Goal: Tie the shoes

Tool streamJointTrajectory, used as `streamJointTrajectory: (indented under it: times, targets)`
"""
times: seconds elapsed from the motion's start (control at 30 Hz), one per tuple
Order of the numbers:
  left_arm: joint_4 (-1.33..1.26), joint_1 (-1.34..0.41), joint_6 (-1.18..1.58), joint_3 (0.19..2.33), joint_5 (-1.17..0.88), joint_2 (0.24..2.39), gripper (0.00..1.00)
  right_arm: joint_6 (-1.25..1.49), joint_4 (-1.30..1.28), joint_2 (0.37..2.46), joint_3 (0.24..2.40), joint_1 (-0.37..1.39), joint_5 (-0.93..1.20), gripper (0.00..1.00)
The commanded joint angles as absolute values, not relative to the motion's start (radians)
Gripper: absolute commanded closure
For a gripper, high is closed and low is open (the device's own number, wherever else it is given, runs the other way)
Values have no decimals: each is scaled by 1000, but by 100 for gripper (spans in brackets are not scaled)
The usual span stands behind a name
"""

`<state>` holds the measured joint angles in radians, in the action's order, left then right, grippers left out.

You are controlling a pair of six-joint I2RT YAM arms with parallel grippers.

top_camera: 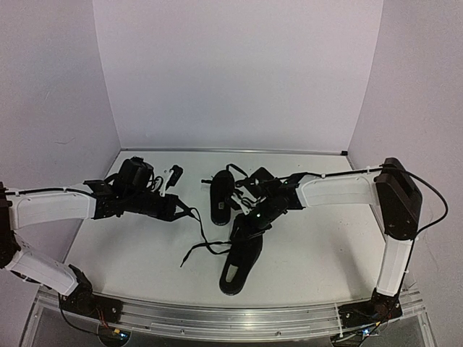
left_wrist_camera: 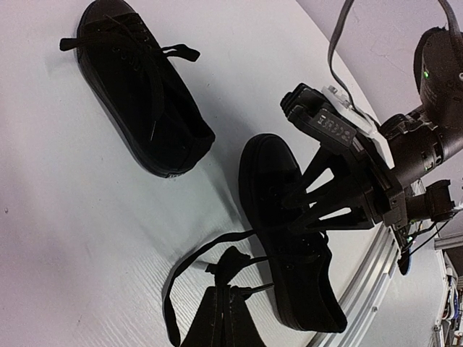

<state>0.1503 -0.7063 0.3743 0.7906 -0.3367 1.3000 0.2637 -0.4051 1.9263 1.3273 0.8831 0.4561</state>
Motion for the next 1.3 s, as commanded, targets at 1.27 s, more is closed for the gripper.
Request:
streamJointTrajectory:
  times: [1.27]
  targets:
    - [-370,-714,465,992,-750,1833,100,159,-337,1728,1236,948,401,100]
